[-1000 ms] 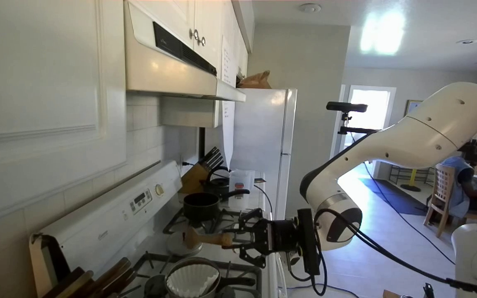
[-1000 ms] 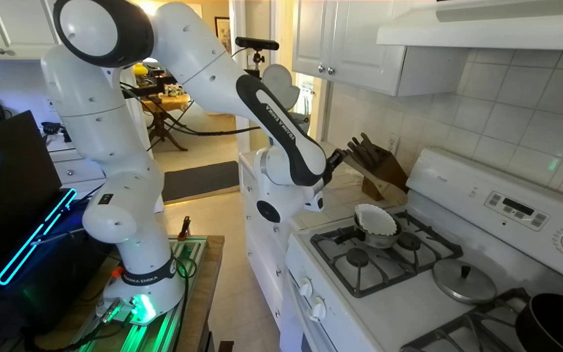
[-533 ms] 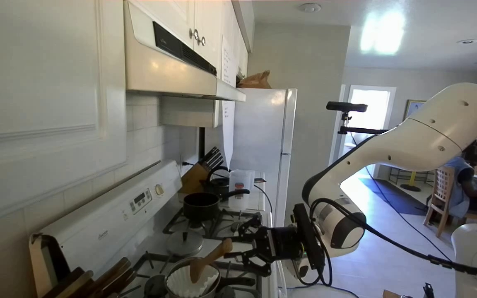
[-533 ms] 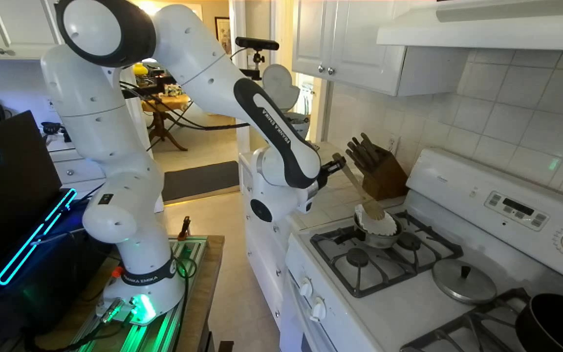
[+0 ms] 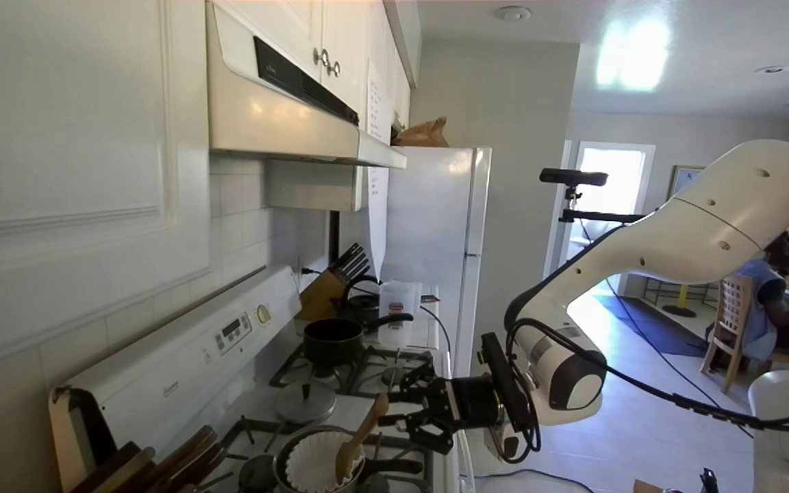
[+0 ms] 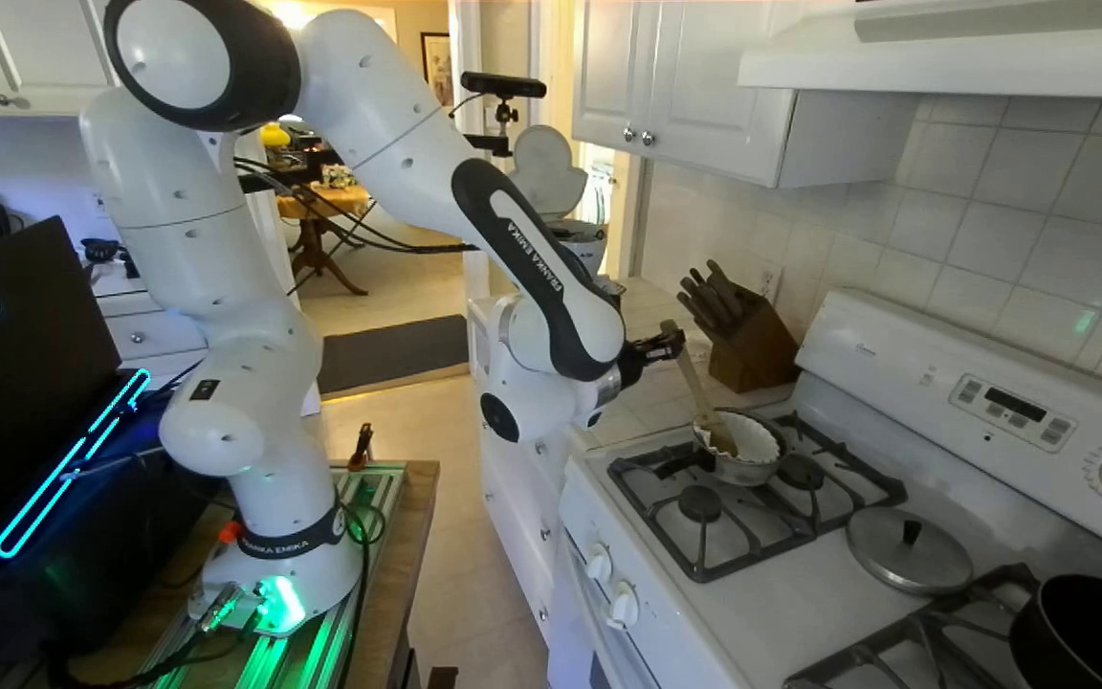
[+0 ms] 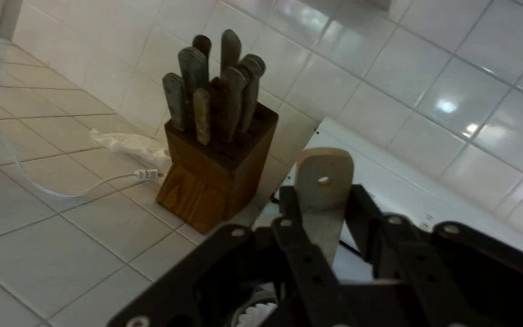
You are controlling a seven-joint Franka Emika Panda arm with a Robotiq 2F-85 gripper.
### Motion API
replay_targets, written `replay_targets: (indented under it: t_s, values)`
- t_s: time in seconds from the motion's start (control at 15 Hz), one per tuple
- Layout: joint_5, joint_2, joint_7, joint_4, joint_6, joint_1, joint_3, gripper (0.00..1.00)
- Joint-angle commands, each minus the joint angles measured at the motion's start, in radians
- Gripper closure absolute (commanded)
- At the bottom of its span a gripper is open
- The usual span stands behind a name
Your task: Use the spoon to stir the contents of the pan
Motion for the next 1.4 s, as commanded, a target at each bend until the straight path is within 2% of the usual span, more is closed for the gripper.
replay_targets:
  t_s: [0.0, 0.27, 0.73, 1.07, 1.33]
  values:
    - [-0.003, -0.014, 0.014, 0.002, -0.011, -0.049, -0.033, 0.92]
    - [-0.005, 0.043, 0.022, 0.057, -0.022, -0.048, -0.024, 0.92]
    - [-0.008, 0.127, 0.026, 0.13, -0.042, 0.011, 0.037, 0.92]
    - [-0.005, 0.055, 0.009, 0.077, -0.028, -0.011, 0.009, 0.92]
    - [-0.005, 0.069, -0.003, 0.083, -0.046, -0.033, -0.015, 0.92]
